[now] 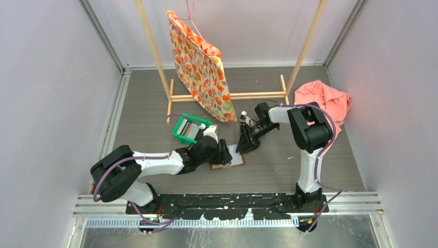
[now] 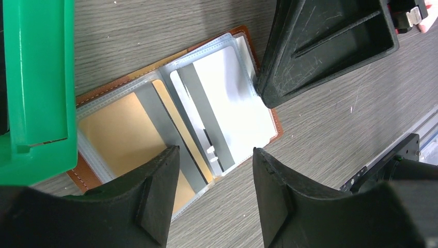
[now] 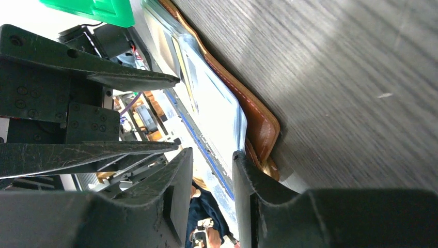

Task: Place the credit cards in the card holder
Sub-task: Insert the credit card into the card holder.

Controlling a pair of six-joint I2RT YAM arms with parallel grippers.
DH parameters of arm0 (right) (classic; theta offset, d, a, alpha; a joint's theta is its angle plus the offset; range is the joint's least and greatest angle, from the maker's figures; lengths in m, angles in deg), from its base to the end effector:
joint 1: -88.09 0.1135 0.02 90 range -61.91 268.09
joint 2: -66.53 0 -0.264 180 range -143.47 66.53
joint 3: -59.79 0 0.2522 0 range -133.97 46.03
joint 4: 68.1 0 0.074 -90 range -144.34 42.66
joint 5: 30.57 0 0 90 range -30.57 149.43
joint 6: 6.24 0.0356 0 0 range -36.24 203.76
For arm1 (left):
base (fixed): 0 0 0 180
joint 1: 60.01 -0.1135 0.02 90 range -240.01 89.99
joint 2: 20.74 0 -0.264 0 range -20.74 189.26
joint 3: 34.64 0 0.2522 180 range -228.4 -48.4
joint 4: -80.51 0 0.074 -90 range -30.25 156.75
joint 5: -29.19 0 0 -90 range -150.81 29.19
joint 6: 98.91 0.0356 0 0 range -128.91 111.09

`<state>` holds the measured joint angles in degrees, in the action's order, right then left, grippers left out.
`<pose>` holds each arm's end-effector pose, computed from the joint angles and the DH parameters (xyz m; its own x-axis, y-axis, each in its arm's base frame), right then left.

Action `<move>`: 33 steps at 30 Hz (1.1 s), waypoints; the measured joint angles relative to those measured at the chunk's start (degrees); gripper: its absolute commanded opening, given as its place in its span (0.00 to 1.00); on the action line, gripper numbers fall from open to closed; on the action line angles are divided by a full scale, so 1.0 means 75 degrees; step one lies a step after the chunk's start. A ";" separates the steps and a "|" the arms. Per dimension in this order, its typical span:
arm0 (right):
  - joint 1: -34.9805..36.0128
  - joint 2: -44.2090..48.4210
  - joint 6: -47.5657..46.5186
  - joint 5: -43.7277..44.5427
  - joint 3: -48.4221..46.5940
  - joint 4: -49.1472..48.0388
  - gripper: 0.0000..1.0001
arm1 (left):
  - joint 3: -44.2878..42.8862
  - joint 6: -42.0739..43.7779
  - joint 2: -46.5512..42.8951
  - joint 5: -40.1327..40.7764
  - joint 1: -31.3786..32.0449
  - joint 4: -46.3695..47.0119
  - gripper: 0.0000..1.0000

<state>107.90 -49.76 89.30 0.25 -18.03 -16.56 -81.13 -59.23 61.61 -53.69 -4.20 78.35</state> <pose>0.3042 0.1421 0.1011 -0.9532 -0.2908 0.0831 -0.0819 0.5125 0.8548 0.1584 -0.2253 0.1601 -0.8105 -0.1660 -0.5618 0.2227 0.7997 -0.5576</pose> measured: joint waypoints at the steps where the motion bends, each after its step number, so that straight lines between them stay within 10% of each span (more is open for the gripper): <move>1: 0.0009 -0.0015 0.0000 0.0017 0.0000 0.0003 0.40 | 0.0015 -0.0003 0.0000 -0.0015 -0.0009 0.0032 0.56; 33: 0.0321 -0.0221 0.0041 -0.1169 -0.0140 0.0064 0.33 | 0.0297 -0.0061 0.0350 -0.0769 -0.0108 0.1282 0.67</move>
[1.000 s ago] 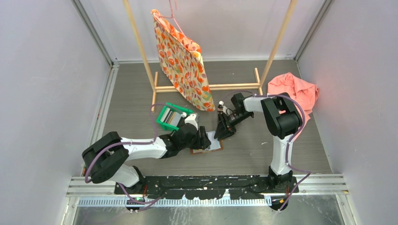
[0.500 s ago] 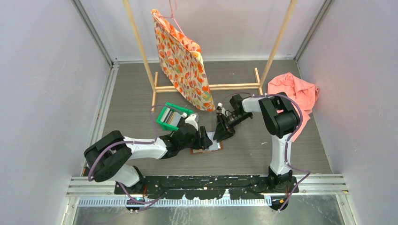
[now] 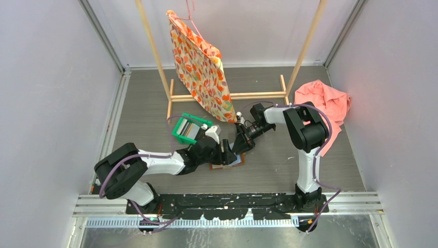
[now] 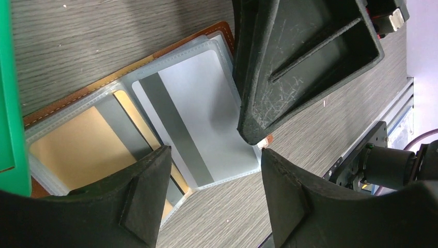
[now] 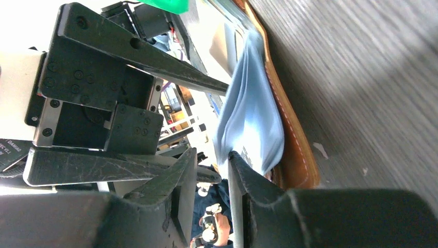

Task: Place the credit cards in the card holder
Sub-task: Insert the credit card into the card holder.

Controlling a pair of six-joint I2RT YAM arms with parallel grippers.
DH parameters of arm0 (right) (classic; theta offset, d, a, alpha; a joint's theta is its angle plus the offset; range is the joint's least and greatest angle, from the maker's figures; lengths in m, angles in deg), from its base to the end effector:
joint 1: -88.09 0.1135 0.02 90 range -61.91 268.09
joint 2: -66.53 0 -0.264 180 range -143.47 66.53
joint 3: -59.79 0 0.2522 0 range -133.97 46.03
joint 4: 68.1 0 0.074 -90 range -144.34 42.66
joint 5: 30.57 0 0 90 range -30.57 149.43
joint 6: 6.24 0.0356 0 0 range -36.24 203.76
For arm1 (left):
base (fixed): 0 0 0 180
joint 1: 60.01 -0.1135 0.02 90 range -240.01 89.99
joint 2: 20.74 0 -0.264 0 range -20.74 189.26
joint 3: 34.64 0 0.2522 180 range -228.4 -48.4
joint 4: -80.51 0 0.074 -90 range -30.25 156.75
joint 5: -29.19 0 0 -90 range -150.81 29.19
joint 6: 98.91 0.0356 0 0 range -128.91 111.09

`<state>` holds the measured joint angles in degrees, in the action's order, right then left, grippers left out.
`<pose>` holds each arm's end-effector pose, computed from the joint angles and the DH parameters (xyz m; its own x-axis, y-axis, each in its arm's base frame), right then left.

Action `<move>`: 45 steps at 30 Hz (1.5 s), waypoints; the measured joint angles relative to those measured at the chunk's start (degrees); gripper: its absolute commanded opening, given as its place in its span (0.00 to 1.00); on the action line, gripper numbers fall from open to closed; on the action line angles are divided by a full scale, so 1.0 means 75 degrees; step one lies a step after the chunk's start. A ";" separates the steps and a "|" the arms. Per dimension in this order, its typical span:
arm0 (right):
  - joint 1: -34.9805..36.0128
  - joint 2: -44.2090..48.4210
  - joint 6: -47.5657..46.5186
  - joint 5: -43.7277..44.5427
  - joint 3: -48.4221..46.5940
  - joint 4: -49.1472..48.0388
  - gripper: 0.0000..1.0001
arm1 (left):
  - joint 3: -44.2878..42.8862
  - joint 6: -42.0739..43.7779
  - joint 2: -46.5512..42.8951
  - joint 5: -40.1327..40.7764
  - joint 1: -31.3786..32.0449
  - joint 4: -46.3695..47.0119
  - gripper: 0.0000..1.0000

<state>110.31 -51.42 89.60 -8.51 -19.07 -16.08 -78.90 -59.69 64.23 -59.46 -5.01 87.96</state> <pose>0.3002 0.1583 0.1003 -0.9335 -0.3401 0.1136 -0.0306 0.3911 0.9198 0.1611 -0.2286 0.1519 -0.8246 -0.1727 -0.5387 0.2670 0.7208 -0.6396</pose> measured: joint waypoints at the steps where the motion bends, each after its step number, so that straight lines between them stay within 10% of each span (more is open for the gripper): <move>1: 0.0023 -0.0009 0.0000 -0.0050 -0.0038 0.0000 0.33 | 0.0000 -0.0003 0.0015 -0.0017 -0.0003 0.0032 0.68; 16: 0.0157 -0.0099 0.0000 -0.0248 -0.0122 0.0003 0.33 | -0.0015 -0.0047 0.0023 -0.0073 -0.0038 0.0184 0.82; 32: 0.0207 -0.0169 -0.0166 -0.0233 -0.0236 0.0172 0.33 | 0.0032 -0.0280 0.0070 -0.0070 -0.0169 0.0055 0.53; 45: -0.0012 -0.0189 -0.0536 -0.0152 -0.0376 0.0562 0.34 | 0.0391 -0.0612 0.0070 -0.0414 -0.0382 0.0702 0.49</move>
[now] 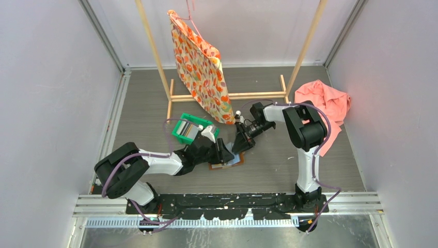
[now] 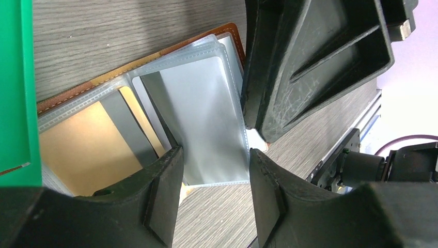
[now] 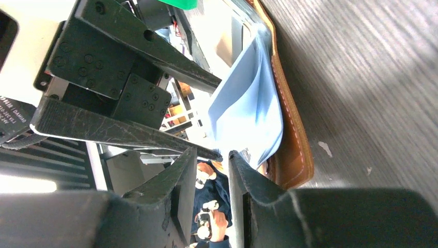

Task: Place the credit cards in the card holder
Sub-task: Insert the credit card into the card holder.

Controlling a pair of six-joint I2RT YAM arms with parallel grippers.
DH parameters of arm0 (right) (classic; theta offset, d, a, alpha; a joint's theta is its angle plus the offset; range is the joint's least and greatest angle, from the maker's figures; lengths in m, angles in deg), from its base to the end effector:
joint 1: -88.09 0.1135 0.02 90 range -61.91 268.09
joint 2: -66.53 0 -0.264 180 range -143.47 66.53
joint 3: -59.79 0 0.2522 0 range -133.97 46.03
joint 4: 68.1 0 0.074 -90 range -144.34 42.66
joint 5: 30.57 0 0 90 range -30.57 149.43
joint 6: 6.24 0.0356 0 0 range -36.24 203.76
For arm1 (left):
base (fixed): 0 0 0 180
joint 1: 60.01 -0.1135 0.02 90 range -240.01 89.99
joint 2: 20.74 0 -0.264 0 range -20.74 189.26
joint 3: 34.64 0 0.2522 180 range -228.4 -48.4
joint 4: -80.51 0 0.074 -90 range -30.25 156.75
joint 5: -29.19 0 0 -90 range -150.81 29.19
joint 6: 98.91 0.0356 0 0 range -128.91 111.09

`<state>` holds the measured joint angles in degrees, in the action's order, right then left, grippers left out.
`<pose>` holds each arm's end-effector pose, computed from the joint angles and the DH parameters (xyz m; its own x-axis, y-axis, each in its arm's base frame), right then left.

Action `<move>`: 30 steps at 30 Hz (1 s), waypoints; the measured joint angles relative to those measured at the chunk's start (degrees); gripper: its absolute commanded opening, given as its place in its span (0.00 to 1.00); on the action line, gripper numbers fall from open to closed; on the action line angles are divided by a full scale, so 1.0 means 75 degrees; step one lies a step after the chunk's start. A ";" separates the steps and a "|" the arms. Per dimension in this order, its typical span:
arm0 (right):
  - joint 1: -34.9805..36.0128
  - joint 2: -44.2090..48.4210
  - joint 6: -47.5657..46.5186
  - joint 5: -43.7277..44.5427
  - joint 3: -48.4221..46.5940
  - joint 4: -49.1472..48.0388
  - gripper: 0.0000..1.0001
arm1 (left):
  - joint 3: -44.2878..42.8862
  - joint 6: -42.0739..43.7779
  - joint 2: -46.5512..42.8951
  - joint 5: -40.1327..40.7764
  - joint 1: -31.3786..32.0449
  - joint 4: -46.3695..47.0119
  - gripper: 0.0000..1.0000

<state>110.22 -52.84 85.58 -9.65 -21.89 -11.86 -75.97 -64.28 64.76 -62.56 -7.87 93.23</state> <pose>0.3053 0.1601 0.1029 -0.9261 -0.3644 0.0981 -0.0458 0.3666 0.9292 0.1671 -0.2167 0.1438 -0.8445 -0.2538 -0.4717 0.1940 0.6759 -0.7110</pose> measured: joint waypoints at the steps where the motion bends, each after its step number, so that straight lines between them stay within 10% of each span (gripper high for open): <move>1: -0.0029 0.0000 -0.0085 0.0000 -0.0038 0.0076 0.35 | 0.0041 -0.0020 0.0000 -0.0047 -0.0023 0.0079 0.49; 13: -0.0224 0.0455 -0.2393 0.0810 -0.0560 0.1533 0.40 | 0.0361 -0.0271 0.0070 -0.0382 -0.0210 0.0764 0.46; 21: 0.0093 0.3570 -0.3040 0.2180 0.1440 -0.0227 0.68 | 0.0568 -0.0551 0.0140 -0.0539 -0.0332 0.1204 0.44; 30: 0.1105 0.3768 -0.1929 0.3337 0.1877 -0.1932 0.60 | 0.0842 -0.0886 0.0519 -0.0790 -0.0507 0.2224 0.42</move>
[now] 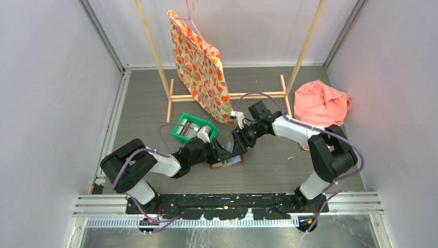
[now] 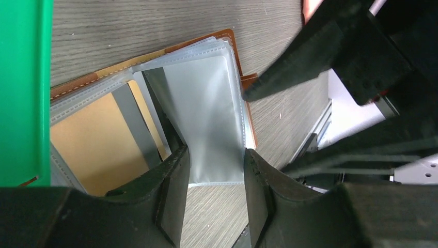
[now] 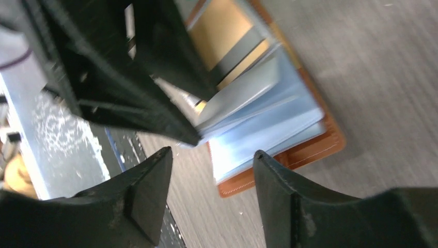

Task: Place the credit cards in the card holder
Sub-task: Insert the credit card into the card holder.

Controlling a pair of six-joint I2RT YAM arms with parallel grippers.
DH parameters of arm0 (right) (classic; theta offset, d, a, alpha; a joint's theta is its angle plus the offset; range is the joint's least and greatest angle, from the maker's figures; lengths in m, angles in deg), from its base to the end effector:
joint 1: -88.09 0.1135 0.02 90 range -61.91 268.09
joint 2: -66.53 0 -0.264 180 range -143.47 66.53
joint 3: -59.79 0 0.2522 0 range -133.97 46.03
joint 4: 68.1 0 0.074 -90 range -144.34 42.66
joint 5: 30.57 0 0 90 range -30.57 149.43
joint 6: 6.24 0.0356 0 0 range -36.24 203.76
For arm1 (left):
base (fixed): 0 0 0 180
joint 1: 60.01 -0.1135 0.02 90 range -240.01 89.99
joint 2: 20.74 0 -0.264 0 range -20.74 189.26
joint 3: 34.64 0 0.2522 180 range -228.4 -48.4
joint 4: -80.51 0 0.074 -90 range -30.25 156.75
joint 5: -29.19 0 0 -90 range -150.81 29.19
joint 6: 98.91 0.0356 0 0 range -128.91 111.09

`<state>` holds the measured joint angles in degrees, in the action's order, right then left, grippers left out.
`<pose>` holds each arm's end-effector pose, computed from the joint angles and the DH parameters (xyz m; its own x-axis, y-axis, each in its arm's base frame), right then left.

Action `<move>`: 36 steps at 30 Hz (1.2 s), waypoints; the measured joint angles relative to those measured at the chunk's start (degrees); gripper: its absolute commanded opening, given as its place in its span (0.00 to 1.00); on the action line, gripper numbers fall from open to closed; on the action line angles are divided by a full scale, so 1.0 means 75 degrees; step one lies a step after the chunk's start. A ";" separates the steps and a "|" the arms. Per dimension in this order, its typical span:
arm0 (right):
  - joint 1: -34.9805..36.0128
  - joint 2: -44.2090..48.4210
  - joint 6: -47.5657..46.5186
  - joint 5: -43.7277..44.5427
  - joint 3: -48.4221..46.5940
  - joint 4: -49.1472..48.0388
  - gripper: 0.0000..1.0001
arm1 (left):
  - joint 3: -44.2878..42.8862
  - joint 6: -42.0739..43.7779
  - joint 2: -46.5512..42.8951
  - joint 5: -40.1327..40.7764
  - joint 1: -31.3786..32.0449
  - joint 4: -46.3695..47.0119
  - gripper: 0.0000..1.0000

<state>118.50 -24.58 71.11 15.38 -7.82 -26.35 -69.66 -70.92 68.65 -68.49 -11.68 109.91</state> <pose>0.2446 0.1722 0.1864 -0.6295 -0.5520 -0.5468 -0.7714 0.3604 0.5244 0.1714 -0.1998 0.1264 -0.8565 -0.3539 -0.3756 0.1374 0.5452 -0.8270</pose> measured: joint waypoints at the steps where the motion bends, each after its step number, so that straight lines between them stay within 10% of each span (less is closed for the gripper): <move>1: -0.0029 -0.0146 0.0233 0.0067 -0.0061 -0.0125 0.57 | 0.0029 -0.0035 0.0032 -0.0017 -0.0012 0.0096 0.41; 12: -0.0399 -0.0673 0.3153 0.0248 -0.0306 -0.1454 0.34 | 0.0169 -0.0163 0.0154 -0.0204 -0.0111 0.0527 0.40; 36: -0.0111 -0.1667 0.3118 0.1332 -0.1005 -0.0749 0.37 | 0.0195 -0.0280 0.0242 -0.0283 -0.0149 0.0679 0.47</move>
<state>117.67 -37.08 94.50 25.37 -15.36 -31.97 -68.19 -73.02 70.46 -70.61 -12.79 115.00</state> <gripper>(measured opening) 0.347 0.421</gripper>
